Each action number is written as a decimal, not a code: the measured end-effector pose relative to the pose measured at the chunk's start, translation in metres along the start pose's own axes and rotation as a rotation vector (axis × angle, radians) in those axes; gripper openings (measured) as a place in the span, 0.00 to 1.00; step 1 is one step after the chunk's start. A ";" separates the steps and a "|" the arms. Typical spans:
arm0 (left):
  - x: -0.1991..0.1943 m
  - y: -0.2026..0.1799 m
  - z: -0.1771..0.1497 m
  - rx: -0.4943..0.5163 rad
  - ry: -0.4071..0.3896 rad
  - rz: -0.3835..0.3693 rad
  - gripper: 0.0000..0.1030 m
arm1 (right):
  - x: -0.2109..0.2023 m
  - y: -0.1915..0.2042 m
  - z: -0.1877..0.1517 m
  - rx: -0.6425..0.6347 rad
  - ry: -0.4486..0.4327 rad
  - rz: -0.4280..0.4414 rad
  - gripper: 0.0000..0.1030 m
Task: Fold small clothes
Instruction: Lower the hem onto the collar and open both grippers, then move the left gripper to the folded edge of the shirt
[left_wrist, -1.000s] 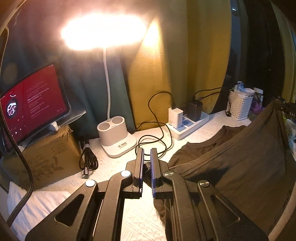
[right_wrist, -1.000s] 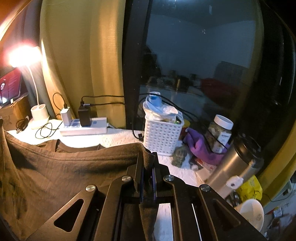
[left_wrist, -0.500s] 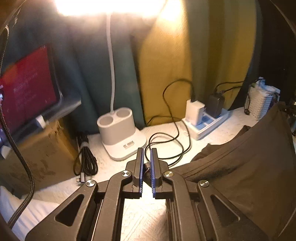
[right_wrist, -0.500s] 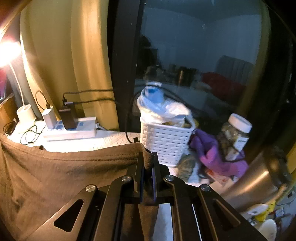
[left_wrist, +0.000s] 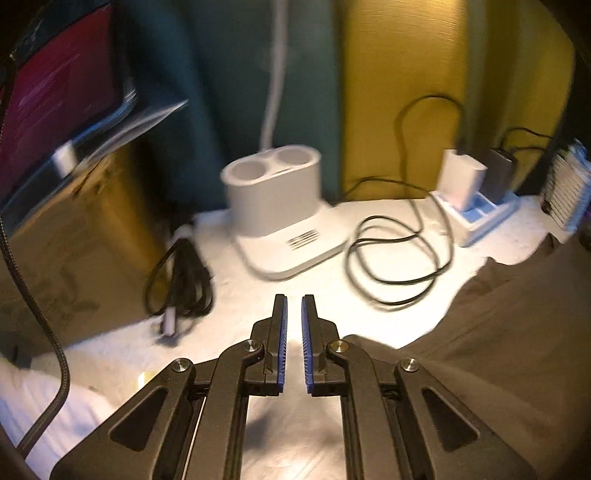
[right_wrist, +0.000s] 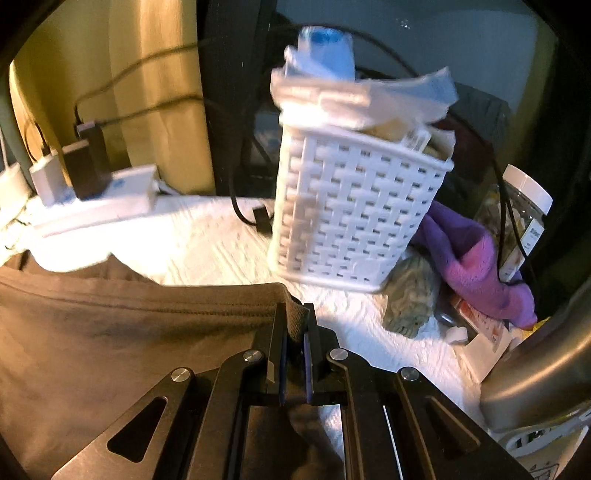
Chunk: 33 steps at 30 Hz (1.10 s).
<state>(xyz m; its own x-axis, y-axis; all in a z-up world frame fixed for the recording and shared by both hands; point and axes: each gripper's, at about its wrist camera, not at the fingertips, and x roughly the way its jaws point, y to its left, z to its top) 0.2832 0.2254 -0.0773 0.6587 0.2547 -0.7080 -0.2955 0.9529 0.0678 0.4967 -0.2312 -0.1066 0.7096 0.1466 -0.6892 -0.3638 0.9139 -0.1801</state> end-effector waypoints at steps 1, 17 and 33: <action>-0.001 0.004 -0.002 -0.015 0.011 -0.001 0.07 | 0.002 0.001 -0.001 -0.005 0.001 -0.008 0.06; -0.026 -0.019 -0.068 -0.108 0.118 -0.311 0.48 | -0.037 -0.002 -0.011 -0.047 -0.037 -0.060 0.84; -0.070 -0.003 -0.107 -0.059 0.171 -0.076 0.00 | -0.043 0.043 -0.051 -0.083 0.070 0.044 0.86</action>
<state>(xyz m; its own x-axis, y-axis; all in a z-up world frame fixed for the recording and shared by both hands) 0.1638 0.1867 -0.1029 0.5552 0.1457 -0.8188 -0.2923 0.9559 -0.0281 0.4199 -0.2177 -0.1209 0.6494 0.1564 -0.7442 -0.4444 0.8721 -0.2045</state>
